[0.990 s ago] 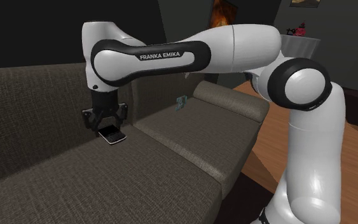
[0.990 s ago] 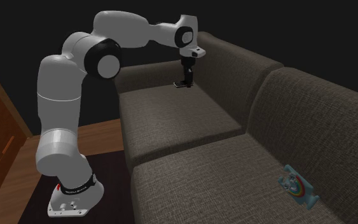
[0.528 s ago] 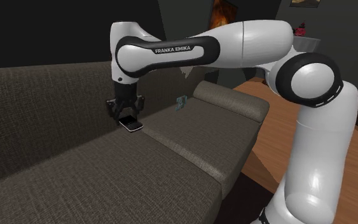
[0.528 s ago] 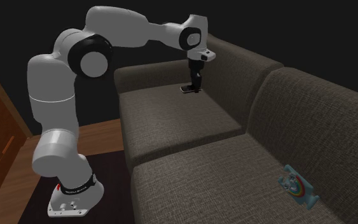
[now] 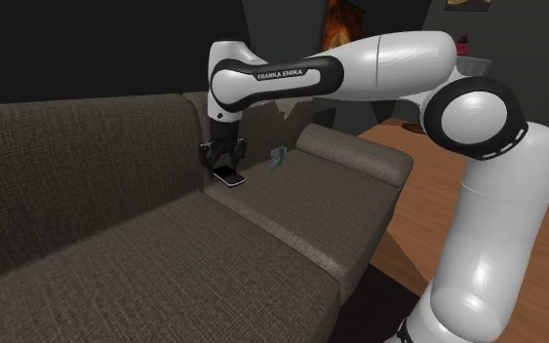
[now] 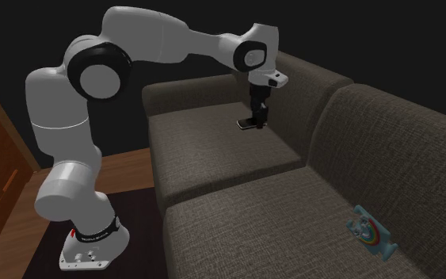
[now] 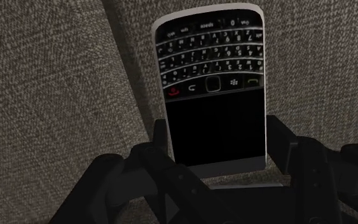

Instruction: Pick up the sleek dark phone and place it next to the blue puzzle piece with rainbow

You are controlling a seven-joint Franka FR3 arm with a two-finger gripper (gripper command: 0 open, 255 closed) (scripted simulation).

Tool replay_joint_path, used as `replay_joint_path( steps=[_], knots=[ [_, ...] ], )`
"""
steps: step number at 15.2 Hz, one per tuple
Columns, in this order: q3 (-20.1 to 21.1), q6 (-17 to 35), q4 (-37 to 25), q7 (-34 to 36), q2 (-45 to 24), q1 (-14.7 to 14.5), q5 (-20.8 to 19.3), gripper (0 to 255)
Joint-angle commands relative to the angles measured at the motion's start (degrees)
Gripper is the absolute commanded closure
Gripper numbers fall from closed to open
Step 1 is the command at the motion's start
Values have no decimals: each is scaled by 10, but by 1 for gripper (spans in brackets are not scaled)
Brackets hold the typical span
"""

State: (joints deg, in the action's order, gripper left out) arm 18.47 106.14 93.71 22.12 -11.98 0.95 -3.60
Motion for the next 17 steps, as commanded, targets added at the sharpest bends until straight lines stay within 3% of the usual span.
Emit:
replay_joint_path(
  steps=[1, 9, 17],
  knots=[
    [-9, -2, -2, -26, 0, 15, 2, 255],
    [-47, -10, -29, -125, -18, 75, 8, 255],
    [-81, -34, -107, -216, -72, 129, 8, 255]
  ],
)
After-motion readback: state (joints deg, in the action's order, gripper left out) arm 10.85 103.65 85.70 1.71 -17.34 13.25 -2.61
